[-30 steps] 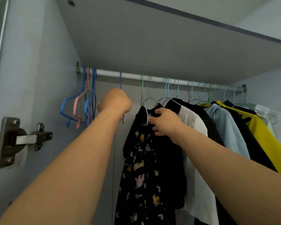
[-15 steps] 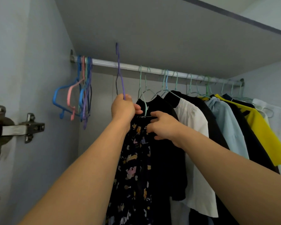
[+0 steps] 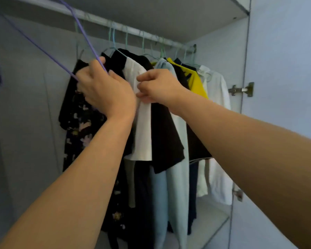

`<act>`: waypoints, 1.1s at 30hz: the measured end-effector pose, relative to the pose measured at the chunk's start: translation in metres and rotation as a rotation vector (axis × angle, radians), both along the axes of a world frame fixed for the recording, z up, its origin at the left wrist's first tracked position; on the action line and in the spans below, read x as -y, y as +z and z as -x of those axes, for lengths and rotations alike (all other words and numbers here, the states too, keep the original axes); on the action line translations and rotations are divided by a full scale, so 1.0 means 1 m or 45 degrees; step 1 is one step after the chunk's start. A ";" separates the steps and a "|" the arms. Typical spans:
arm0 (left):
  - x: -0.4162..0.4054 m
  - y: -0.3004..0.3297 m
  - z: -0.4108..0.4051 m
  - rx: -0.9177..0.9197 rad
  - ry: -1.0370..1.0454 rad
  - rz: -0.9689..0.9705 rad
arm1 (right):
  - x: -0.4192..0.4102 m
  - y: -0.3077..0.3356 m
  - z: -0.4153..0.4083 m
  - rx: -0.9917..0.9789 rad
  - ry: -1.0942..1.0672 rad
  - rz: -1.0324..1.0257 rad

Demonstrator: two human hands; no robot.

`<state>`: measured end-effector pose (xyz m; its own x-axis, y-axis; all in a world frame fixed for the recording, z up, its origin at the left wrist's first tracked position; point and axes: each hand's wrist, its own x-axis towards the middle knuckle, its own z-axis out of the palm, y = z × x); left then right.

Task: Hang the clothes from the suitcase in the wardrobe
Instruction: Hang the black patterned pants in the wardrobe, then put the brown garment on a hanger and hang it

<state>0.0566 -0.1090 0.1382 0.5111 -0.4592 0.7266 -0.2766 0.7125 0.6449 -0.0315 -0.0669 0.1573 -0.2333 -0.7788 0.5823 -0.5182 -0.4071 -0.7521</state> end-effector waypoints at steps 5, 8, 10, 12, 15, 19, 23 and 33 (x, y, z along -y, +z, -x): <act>-0.072 -0.047 0.062 0.024 -0.141 0.290 | -0.093 -0.028 0.069 -0.041 -0.284 -0.104; -0.139 -0.076 0.111 0.098 -0.345 0.409 | -0.162 -0.052 0.121 -0.019 -0.470 -0.193; -0.186 -0.096 0.143 0.180 -0.589 0.390 | -0.210 -0.070 0.154 0.065 -0.563 -0.260; -0.233 -0.122 0.175 0.253 -0.940 0.277 | -0.263 -0.091 0.188 0.179 -0.665 -0.314; -0.292 -0.166 0.211 0.320 -1.419 0.131 | -0.338 -0.122 0.225 0.402 -0.773 -0.389; -0.353 -0.227 0.242 0.507 -1.936 -0.122 | -0.420 -0.167 0.266 0.680 -0.981 -0.398; -0.392 -0.281 0.270 0.663 -2.224 -0.387 | -0.472 -0.221 0.301 0.952 -1.197 -0.428; -0.450 -0.441 0.361 0.923 -2.471 -0.871 | -0.552 -0.412 0.359 1.621 -1.571 -0.436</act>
<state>-0.3041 0.3410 -0.3024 -0.9901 -0.1212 0.0710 0.0595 0.0963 0.9936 -0.3908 0.4847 -0.2546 -0.8374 0.1357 -0.5295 0.5303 -0.0330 -0.8472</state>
